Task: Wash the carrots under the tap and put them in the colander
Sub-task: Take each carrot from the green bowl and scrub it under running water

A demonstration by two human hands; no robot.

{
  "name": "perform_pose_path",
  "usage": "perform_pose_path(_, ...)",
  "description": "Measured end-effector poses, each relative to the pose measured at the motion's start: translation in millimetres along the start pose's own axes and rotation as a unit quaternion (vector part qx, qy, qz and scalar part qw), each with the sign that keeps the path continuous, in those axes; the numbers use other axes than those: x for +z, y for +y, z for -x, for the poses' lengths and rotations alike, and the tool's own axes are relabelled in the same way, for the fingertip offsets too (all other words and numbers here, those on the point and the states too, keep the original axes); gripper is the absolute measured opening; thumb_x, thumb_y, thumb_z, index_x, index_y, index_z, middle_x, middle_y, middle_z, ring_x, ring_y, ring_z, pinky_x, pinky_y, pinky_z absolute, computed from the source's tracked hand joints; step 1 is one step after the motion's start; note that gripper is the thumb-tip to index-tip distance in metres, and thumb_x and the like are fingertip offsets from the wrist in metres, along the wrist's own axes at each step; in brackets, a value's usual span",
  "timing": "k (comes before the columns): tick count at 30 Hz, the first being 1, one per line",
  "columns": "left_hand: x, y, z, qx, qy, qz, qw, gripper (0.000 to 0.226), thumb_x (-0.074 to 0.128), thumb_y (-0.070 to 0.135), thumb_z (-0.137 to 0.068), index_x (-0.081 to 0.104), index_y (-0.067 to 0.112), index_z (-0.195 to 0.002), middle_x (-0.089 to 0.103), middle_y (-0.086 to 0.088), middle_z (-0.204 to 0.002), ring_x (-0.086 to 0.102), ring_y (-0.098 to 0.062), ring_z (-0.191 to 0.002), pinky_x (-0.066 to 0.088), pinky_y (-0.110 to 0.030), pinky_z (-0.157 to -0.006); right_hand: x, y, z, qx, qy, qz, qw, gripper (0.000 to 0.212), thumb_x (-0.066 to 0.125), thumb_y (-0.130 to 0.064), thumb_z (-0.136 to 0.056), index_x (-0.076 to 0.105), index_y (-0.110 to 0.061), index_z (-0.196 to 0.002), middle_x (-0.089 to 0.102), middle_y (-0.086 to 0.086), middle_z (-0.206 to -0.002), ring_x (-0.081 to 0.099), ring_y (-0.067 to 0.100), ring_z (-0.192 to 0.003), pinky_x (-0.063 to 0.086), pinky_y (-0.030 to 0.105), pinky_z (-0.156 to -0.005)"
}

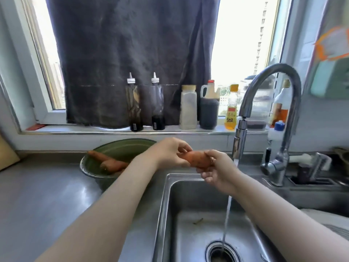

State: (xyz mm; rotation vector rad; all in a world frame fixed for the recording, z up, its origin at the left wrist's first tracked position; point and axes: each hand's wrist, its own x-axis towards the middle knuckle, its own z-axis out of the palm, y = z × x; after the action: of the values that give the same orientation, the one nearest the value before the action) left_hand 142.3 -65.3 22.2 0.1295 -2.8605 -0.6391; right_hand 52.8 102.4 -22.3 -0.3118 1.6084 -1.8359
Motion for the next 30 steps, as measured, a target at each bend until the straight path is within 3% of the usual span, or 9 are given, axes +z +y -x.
perform_pose_path(4,57,19,-15,-0.01,-0.077,-0.017,0.997,0.043,0.084,0.036,-0.083,0.073,0.026,-0.124,0.072,0.009,-0.107,0.065,-0.009,-0.096,0.051,-0.025,-0.088,-57,29,0,0.098,0.002,-0.02,0.995,0.04,0.044,-0.034,-0.103,0.056,0.003,-0.113,0.056,0.016,-0.071,0.05,0.018,-0.041,0.039,0.02,-0.036)
perform_pose_path(8,119,17,-22,-0.035,-0.126,0.011,0.991,0.036,0.081,0.036,-0.086,0.075,0.026,-0.12,0.074,0.007,-0.103,0.066,-0.013,-0.095,0.051,-0.029,-0.089,-96,58,-5,0.139,0.002,0.064,0.988,0.041,0.045,-0.036,-0.102,0.059,0.0,-0.115,0.06,0.02,-0.078,0.055,0.024,-0.05,0.045,0.023,-0.041)
perform_pose_path(11,156,14,-22,-0.065,-0.125,0.091,0.986,0.021,0.078,0.034,-0.089,0.077,0.029,-0.109,0.075,0.01,-0.095,0.066,-0.007,-0.086,0.052,-0.031,-0.087,-112,75,-14,0.114,0.019,0.105,0.988,0.032,0.049,-0.03,-0.1,0.072,-0.009,-0.104,0.069,0.017,-0.089,0.062,0.03,-0.066,0.052,0.031,-0.059)
perform_pose_path(14,182,10,-19,-0.099,-0.124,0.161,0.974,0.006,0.076,0.031,-0.09,0.077,0.03,-0.096,0.078,0.008,-0.09,0.073,-0.013,-0.088,0.058,-0.038,-0.091,-121,86,-26,0.078,0.015,0.101,0.992,0.033,0.049,-0.028,-0.103,0.073,-0.006,-0.106,0.072,0.017,-0.09,0.065,0.03,-0.077,0.052,0.037,-0.073)
perform_pose_path(18,202,9,-10,-0.123,-0.097,0.284,0.946,0.011,0.068,0.03,-0.099,0.077,0.029,-0.103,0.08,0.0,-0.094,0.076,-0.017,-0.089,0.062,-0.035,-0.087,-131,99,-35,0.02,-0.028,0.067,0.997,0.017,0.057,-0.016,-0.1,0.069,-0.005,-0.102,0.072,0.015,-0.094,0.068,0.026,-0.081,0.054,0.036,-0.073)
perform_pose_path(20,204,11,-6,-0.136,-0.085,0.324,0.932,0.023,0.061,0.039,-0.103,0.077,0.024,-0.109,0.08,-0.005,-0.094,0.077,-0.023,-0.09,0.063,-0.033,-0.083,-135,107,-36,-0.001,-0.065,0.067,0.996,0.007,0.062,-0.016,-0.099,0.067,-0.012,-0.101,0.068,0.011,-0.092,0.065,0.023,-0.08,0.053,0.034,-0.073)
perform_pose_path(22,207,10,-7,-0.15,-0.09,0.356,0.918,0.032,0.057,0.043,-0.104,0.076,0.019,-0.113,0.08,-0.009,-0.094,0.077,-0.027,-0.091,0.063,-0.036,-0.083,-135,110,-38,-0.02,-0.055,0.075,0.995,0.013,0.068,-0.023,-0.097,0.068,-0.014,-0.106,0.069,0.009,-0.096,0.067,0.024,-0.084,0.056,0.037,-0.075)
perform_pose_path(26,213,4,-10,-0.154,-0.106,0.41,0.893,0.029,0.057,0.038,-0.105,0.075,0.016,-0.113,0.078,-0.017,-0.101,0.075,-0.032,-0.097,0.059,-0.045,-0.089,-127,112,-42,-0.046,-0.033,0.074,0.996,0.048,0.079,-0.033,-0.082,0.061,-0.013,-0.121,0.071,0.013,-0.11,0.071,0.028,-0.093,0.059,0.043,-0.081)
perform_pose_path(30,213,-10,-11,-0.14,-0.17,0.467,0.856,0.025,0.06,0.017,-0.104,0.07,0.019,-0.126,0.072,-0.019,-0.124,0.07,-0.028,-0.115,0.055,-0.045,-0.096,-126,115,-44,-0.068,-0.044,0.088,0.993,0.026,0.069,-0.027,-0.098,0.055,-0.017,-0.118,0.073,0.01,-0.105,0.07,0.031,-0.094,0.056,0.051,-0.085)
